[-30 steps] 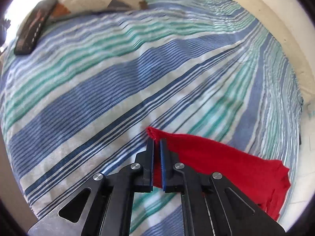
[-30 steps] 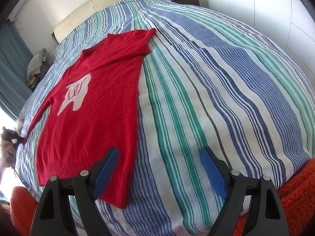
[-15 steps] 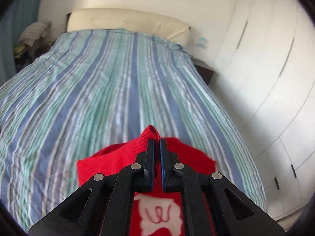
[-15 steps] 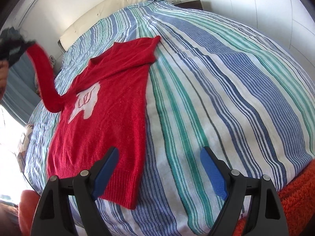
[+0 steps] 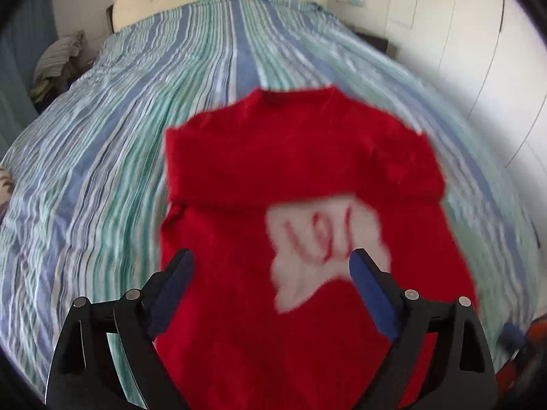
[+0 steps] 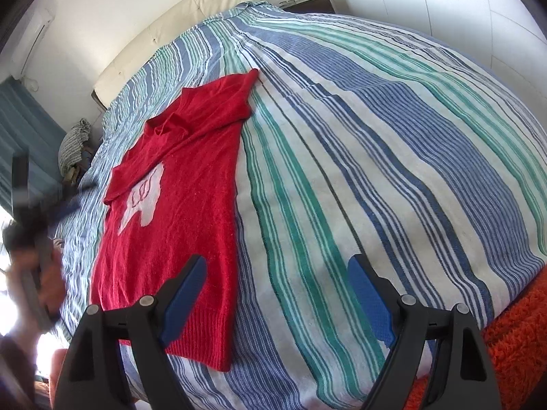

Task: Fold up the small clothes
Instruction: 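Fold the held sleeve over the sweater body and open the left gripper, then lower the open right gripper onto the sweater body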

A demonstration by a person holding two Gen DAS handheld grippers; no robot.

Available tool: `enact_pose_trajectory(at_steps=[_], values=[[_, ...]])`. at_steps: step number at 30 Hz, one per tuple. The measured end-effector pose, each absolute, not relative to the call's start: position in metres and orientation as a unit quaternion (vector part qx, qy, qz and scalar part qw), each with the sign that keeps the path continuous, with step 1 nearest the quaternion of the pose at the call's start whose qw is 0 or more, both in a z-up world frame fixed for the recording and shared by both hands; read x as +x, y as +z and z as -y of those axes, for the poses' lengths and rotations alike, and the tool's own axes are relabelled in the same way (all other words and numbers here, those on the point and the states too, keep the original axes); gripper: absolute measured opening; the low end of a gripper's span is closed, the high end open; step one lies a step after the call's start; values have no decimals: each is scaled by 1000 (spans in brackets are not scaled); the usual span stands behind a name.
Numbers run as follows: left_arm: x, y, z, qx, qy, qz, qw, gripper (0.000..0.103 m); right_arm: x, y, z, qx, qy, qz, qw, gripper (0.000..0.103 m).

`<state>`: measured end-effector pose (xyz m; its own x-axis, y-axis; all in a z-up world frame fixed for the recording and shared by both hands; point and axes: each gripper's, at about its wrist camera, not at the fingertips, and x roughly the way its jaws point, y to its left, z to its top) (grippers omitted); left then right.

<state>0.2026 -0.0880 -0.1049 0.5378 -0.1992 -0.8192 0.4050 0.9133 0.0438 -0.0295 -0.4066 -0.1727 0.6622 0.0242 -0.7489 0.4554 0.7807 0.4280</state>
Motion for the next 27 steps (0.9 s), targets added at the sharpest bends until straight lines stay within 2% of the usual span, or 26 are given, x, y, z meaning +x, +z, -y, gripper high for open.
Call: enact_pose_trajectory(at_steps=[3, 5, 11, 17, 20, 24, 27], values=[[158, -155, 45, 194, -131, -498, 835, 89, -27, -172, 404, 301, -122, -394, 860, 84], [127, -165, 16, 188, -127, -508, 831, 89, -29, -169, 403, 296, -127, -389, 863, 84], [87, -145, -26, 101, -110, -480, 864, 92, -32, -164, 404, 285, -155, -382, 865, 84], [89, -135, -42, 103, -93, -439, 888, 92, -21, -144, 394, 271, -133, -378, 875, 84], [110, -136, -56, 74, -83, -451, 886, 92, 14, -124, 400, 283, -74, -383, 876, 84], [119, -138, -70, 40, -74, -461, 883, 92, 105, -95, 436, 331, 0, -396, 857, 84], [120, -140, -74, 36, -61, -465, 883, 92, 165, -83, 447, 304, -8, -409, 860, 84]])
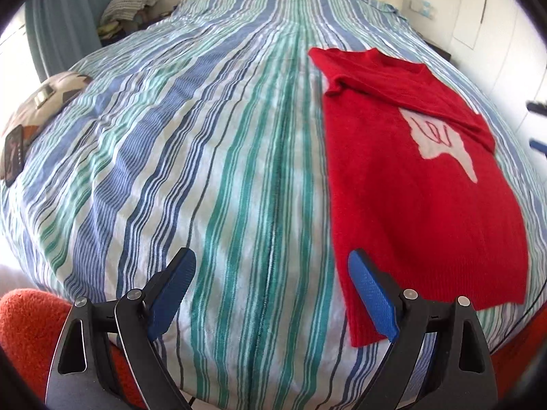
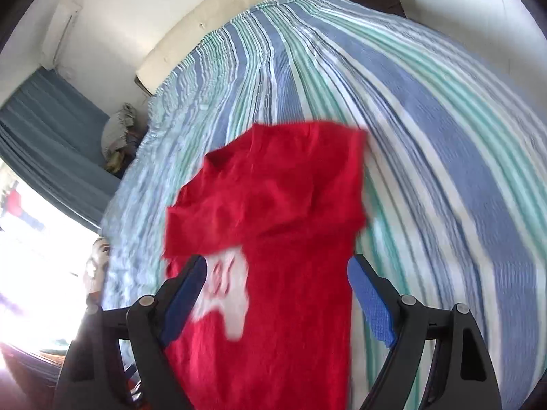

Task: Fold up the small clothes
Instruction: 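Lower the open right gripper onto the sweater body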

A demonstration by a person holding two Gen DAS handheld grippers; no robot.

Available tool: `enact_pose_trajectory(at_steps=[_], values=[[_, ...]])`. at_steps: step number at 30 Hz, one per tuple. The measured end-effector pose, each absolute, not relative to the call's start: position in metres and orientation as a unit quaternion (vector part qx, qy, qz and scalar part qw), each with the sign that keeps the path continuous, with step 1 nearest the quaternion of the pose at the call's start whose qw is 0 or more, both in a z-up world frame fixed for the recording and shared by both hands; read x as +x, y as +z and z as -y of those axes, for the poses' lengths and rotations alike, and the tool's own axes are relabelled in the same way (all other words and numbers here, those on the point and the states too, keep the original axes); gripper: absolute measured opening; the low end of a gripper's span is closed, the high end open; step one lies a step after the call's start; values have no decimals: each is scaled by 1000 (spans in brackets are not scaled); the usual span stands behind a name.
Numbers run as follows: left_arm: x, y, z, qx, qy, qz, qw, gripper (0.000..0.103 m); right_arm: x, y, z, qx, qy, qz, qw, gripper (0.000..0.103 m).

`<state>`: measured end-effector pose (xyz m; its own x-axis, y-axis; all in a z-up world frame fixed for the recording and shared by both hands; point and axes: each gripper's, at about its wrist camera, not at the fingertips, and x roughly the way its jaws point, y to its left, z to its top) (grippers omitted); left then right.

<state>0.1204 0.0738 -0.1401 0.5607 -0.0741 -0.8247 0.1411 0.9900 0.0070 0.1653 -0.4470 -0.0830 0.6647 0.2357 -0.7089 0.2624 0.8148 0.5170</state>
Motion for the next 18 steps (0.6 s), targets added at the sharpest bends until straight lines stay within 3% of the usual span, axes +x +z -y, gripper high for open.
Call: enact_pose_trajectory(at_steps=[6, 10, 11, 18], values=[[122, -151, -72, 43, -49, -478, 876, 92, 262, -120, 420, 376, 104, -432, 813, 84], [123, -156, -70, 60, -41, -485, 872, 92, 281, -170, 413, 341, 32, -482, 807, 83], [122, -156, -70, 62, -40, -484, 872, 92, 279, -177, 415, 333, 18, -484, 809, 77], [122, -148, -77, 35, -54, -480, 875, 92, 205, -128, 428, 268, -12, -429, 862, 78]])
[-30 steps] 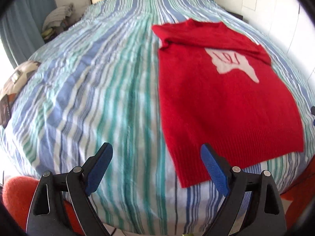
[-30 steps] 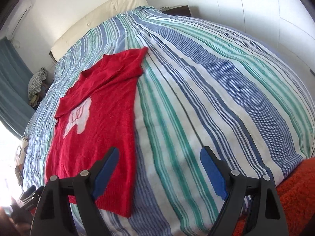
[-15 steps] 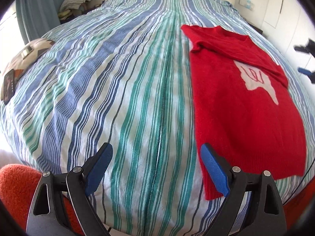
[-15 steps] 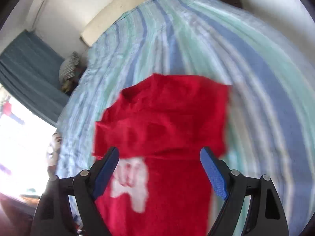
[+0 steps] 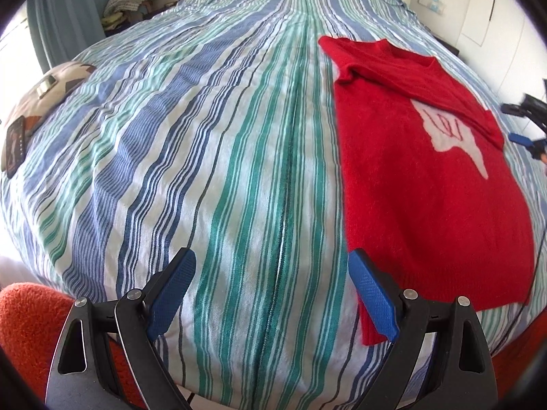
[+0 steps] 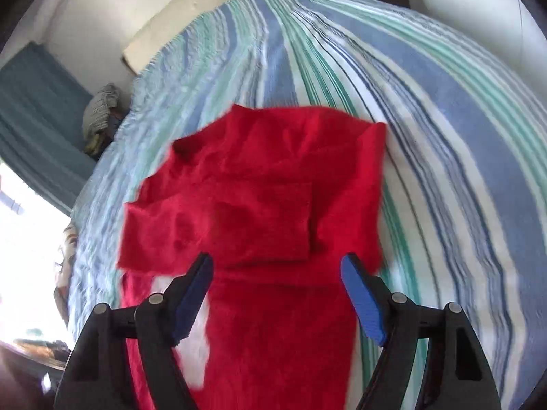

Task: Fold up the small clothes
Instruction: 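Lower the open right gripper onto the sweater body, then move both open grippers toward the sweater hem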

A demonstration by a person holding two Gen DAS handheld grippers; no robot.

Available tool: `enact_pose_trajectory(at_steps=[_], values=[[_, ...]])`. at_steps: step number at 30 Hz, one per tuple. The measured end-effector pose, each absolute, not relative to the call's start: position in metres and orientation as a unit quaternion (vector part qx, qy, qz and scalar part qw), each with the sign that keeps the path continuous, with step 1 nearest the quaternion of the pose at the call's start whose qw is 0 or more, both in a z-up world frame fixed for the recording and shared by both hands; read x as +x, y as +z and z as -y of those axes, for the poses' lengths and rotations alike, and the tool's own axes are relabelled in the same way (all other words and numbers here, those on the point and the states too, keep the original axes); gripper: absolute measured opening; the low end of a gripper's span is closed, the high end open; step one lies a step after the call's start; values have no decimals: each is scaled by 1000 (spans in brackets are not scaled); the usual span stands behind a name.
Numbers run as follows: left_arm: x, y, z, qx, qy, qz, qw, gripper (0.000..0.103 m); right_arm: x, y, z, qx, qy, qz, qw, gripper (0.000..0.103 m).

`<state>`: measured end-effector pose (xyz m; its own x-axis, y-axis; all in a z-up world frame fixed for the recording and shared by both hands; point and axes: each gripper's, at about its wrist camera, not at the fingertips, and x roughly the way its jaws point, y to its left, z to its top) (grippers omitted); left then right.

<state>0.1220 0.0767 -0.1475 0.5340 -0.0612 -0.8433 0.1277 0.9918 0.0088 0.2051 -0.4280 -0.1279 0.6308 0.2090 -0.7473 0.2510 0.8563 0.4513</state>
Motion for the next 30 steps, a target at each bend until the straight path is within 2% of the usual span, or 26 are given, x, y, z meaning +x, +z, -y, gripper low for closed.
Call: enact_pose_trajectory(at_steps=[5, 10, 14, 21, 30], values=[[117, -144, -70, 43, -68, -473, 877, 92, 116, -114, 427, 241, -12, -423, 873, 81], [112, -143, -66, 52, -75, -473, 876, 92, 34, -130, 419, 250, -31, -422, 871, 82], [114, -149, -74, 17, -73, -499, 863, 92, -9, -143, 410, 281, -36, -407, 869, 82], [113, -150, -80, 8, -58, -500, 864, 92, -31, -138, 401, 260, -72, -380, 885, 82], [109, -151, -67, 57, -55, -491, 867, 92, -26, -145, 399, 248, -77, -390, 883, 82]])
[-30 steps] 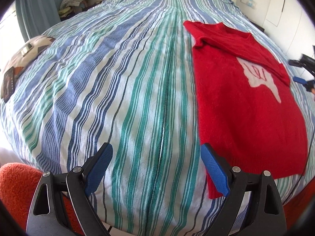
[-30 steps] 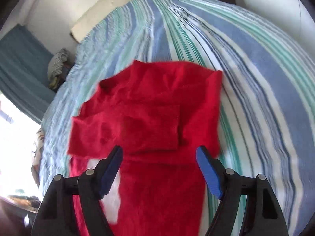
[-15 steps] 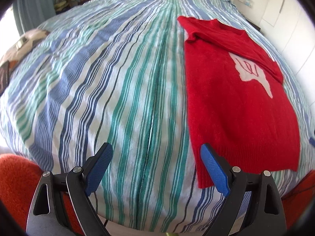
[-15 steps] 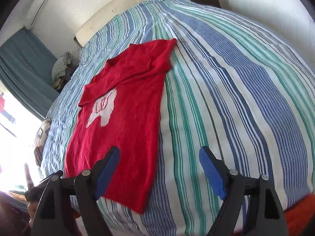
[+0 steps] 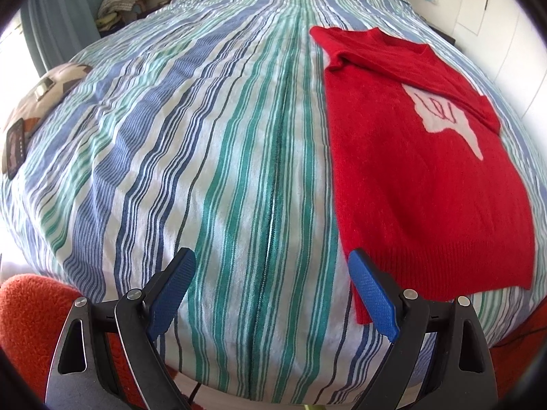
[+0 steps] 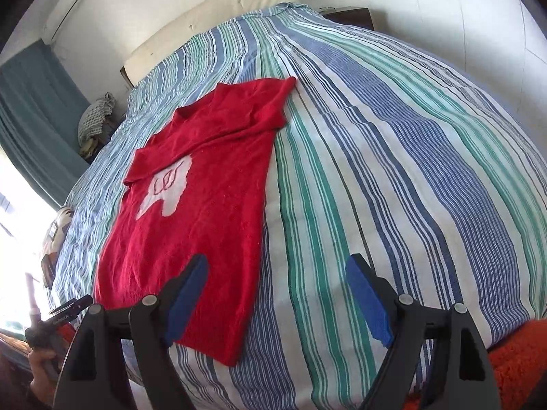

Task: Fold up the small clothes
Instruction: 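Move both open grippers toward the sweater hem, then grasp the sweater hem corners with the left and right grippers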

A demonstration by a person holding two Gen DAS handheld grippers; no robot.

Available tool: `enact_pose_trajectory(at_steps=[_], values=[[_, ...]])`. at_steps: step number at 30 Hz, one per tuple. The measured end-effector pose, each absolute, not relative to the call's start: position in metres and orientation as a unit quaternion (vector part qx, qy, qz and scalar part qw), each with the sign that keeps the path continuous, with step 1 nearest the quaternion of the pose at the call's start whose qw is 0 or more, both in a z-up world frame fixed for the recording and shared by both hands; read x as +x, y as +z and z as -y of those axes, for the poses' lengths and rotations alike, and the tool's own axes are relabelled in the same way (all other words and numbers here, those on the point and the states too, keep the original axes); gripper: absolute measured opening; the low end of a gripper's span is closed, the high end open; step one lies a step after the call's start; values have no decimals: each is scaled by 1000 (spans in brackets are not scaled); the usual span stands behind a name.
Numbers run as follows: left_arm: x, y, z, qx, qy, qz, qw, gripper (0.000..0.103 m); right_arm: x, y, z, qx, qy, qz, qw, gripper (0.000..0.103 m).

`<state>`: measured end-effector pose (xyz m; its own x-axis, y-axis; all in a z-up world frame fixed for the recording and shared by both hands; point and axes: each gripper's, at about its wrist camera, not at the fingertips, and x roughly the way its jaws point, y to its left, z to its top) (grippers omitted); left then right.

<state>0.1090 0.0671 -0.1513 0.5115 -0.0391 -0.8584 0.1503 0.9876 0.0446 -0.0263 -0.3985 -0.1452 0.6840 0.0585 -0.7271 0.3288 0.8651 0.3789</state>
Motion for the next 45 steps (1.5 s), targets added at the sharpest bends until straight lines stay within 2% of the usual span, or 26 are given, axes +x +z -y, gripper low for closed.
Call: enact_pose_trajectory(at_steps=[7, 22, 26, 30, 32, 33, 34, 35, 36, 37, 38, 39, 40, 41, 45], values=[[108, -155, -61, 98, -39, -488, 867, 92, -27, -148, 400, 249, -83, -391, 882, 82], [108, -158, -56, 112, -38, -488, 864, 92, -24, -151, 397, 240, -76, -398, 882, 82], [109, -154, -63, 66, -73, -499, 861, 92, -23, -149, 395, 249, -57, -409, 876, 82], [112, -158, -66, -8, -141, -527, 838, 93, -24, -152, 390, 306, 6, -451, 839, 82], [113, -164, -59, -17, -158, -540, 827, 89, -23, -162, 384, 332, 33, -479, 812, 82], [112, -167, -54, -13, -162, -544, 823, 81, -23, -166, 382, 339, 41, -484, 806, 82], [113, -170, -48, -7, -166, -550, 818, 69, -22, -169, 377, 339, 49, -487, 804, 82], [113, -172, -43, 0, -170, -556, 814, 63, -20, -171, 372, 333, 52, -488, 805, 82], [111, -172, -39, 4, -171, -557, 813, 54, -17, -174, 369, 326, 53, -491, 806, 82], [110, -171, -35, 8, -173, -557, 812, 40, -14, -179, 364, 324, 56, -495, 804, 80], [109, -171, -32, 10, -176, -559, 810, 31, -10, -186, 359, 328, 66, -503, 797, 77], [108, -171, -29, 13, -178, -562, 808, 9, -7, -193, 353, 330, 75, -513, 789, 65], [109, -171, -26, 18, -178, -564, 806, 7, -5, -196, 347, 322, 81, -517, 789, 40], [108, -170, -24, 22, -174, -561, 809, 6, -3, -193, 344, 303, 73, -515, 798, 3], [119, -155, -36, -45, -177, -570, 801, 4, -1, -157, 347, 287, 54, -459, 839, 5]])
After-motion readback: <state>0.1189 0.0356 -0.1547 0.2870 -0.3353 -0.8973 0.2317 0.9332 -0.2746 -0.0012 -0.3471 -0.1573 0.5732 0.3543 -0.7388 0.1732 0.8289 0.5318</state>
